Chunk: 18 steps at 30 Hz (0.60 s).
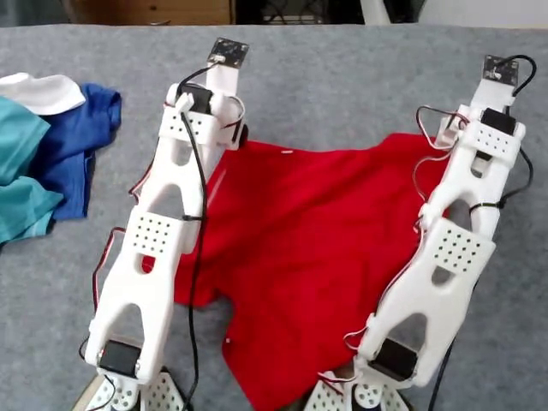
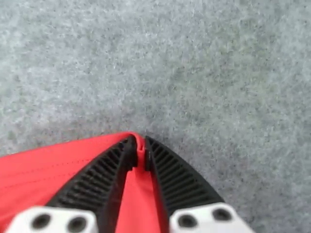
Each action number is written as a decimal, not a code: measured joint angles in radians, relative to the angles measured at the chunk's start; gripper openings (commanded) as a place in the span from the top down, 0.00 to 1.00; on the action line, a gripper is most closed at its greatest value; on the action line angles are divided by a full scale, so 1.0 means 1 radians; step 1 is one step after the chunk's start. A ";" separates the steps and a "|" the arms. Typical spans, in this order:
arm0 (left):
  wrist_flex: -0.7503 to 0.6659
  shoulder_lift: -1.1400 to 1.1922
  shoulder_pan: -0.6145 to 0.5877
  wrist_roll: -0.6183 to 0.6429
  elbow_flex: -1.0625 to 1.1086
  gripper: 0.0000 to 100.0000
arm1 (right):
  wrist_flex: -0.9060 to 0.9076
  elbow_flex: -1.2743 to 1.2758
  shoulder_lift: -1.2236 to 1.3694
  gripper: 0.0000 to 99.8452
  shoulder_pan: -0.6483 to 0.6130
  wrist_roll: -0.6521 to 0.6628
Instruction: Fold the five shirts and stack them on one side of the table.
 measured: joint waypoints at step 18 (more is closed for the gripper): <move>-0.133 0.021 -0.005 -0.089 0.044 0.81 | 0.000 0.000 0.000 0.99 0.000 0.000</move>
